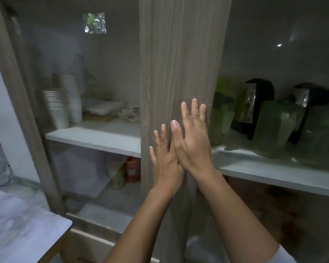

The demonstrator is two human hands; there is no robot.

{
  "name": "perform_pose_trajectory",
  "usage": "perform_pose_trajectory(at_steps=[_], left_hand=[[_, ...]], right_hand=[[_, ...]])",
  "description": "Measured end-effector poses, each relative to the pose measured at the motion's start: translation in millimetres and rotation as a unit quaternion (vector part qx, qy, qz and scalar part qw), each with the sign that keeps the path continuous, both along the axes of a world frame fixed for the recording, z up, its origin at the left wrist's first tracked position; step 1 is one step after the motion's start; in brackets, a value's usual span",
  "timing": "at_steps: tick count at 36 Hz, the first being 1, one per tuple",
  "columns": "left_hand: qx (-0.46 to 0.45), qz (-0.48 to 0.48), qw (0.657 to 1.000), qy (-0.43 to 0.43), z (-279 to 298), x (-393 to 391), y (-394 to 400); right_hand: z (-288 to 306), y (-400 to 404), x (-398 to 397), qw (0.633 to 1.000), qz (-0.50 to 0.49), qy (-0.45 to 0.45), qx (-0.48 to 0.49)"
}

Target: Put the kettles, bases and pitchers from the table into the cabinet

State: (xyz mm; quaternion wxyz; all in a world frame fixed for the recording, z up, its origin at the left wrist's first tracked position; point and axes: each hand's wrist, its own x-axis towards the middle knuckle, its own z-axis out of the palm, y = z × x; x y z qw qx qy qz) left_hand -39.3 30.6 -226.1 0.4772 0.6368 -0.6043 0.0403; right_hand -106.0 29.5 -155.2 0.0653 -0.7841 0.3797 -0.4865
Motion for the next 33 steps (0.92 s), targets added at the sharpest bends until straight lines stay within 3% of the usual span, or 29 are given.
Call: perform_pose_trajectory(at_steps=[8,22,33], left_hand=[[0.072,0.020,0.997,-0.010,4,-13,-21],[0.079,0.041,0.996,0.000,9,-21,-19],[0.036,-0.042,0.992,0.110,5,-15,3]], right_hand=[[0,-22,-10,1.000,0.019,0.018,0.009],[1,-28,-19,0.998,0.055,0.015,0.035],[3,12,-24,0.967,0.093,-0.148,0.183]])
